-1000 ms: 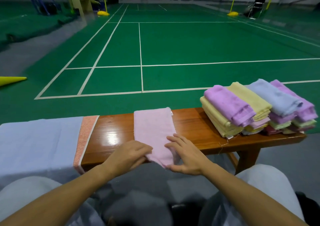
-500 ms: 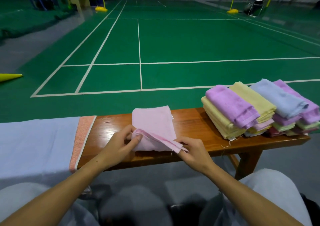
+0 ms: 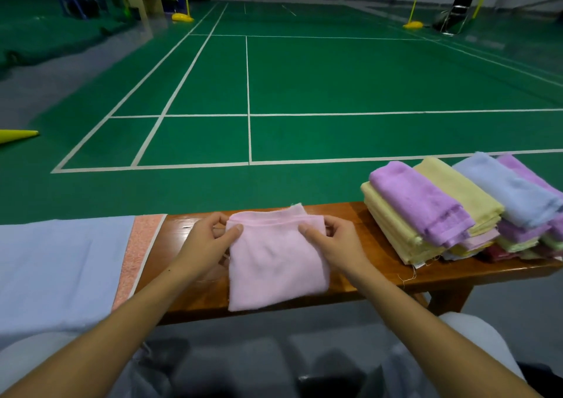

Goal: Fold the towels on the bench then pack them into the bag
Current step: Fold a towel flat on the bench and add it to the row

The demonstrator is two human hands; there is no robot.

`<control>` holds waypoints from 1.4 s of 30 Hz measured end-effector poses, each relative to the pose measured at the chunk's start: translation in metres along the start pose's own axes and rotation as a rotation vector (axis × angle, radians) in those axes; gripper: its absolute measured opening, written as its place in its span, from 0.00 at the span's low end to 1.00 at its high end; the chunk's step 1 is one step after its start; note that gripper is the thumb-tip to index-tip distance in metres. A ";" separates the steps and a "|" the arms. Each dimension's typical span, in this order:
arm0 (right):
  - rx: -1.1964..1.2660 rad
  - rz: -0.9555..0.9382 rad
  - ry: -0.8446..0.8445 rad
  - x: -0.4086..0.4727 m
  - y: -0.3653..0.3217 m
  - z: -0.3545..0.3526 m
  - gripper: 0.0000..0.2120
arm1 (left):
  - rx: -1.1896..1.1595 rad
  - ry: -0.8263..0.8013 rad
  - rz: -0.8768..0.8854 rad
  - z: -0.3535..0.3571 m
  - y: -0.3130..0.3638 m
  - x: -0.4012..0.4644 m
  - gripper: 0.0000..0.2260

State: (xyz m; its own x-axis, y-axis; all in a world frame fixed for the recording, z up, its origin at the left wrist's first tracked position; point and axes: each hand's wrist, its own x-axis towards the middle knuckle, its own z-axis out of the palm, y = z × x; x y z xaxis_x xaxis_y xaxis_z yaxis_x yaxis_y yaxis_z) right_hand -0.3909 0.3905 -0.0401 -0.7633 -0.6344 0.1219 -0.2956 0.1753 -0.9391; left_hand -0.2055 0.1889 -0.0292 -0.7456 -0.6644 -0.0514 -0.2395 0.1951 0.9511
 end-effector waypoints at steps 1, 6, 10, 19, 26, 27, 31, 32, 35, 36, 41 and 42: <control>-0.039 0.015 -0.007 0.011 -0.001 0.004 0.09 | 0.003 0.026 -0.045 0.002 -0.003 0.009 0.08; -0.476 0.051 0.116 0.035 0.018 0.017 0.16 | 0.659 0.133 0.092 -0.002 -0.016 0.032 0.17; -0.546 -0.249 -0.094 0.016 0.038 0.034 0.17 | 0.783 -0.124 0.414 0.016 -0.032 0.017 0.21; -0.848 -0.370 -0.416 0.001 0.056 0.015 0.27 | 1.082 -0.258 0.455 0.006 -0.056 0.015 0.29; -0.642 -0.440 -0.371 -0.017 0.044 0.005 0.18 | 0.923 -0.425 0.632 0.012 -0.036 -0.023 0.25; -0.619 -0.412 -0.405 -0.021 0.042 0.005 0.19 | 0.959 -0.450 0.617 0.012 -0.038 -0.026 0.26; -0.688 -0.414 -0.475 -0.026 0.036 0.005 0.26 | 0.923 -0.427 0.614 0.005 -0.037 -0.028 0.15; -0.707 -0.410 -0.490 -0.027 0.034 0.005 0.29 | 0.906 -0.412 0.610 0.004 -0.037 -0.026 0.12; -0.797 -0.451 -0.505 -0.028 0.036 0.006 0.34 | 0.783 -0.371 0.537 0.003 -0.034 -0.024 0.09; -0.821 -0.477 -0.488 -0.028 0.037 0.007 0.32 | 0.709 -0.359 0.486 0.003 -0.031 -0.024 0.09; -0.730 -0.452 -0.397 -0.025 0.033 0.004 0.17 | 0.495 -0.299 0.363 -0.001 -0.023 -0.025 0.03; -0.690 -0.418 -0.382 -0.024 0.030 0.002 0.15 | 0.478 -0.276 0.360 -0.002 -0.022 -0.024 0.03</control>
State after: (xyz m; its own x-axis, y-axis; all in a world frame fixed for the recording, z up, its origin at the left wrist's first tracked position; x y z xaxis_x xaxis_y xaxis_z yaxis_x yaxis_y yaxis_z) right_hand -0.3800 0.4096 -0.0722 -0.3084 -0.9342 0.1794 -0.8809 0.2094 -0.4244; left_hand -0.1808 0.1994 -0.0482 -0.9477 -0.3005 0.1078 -0.1477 0.7121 0.6863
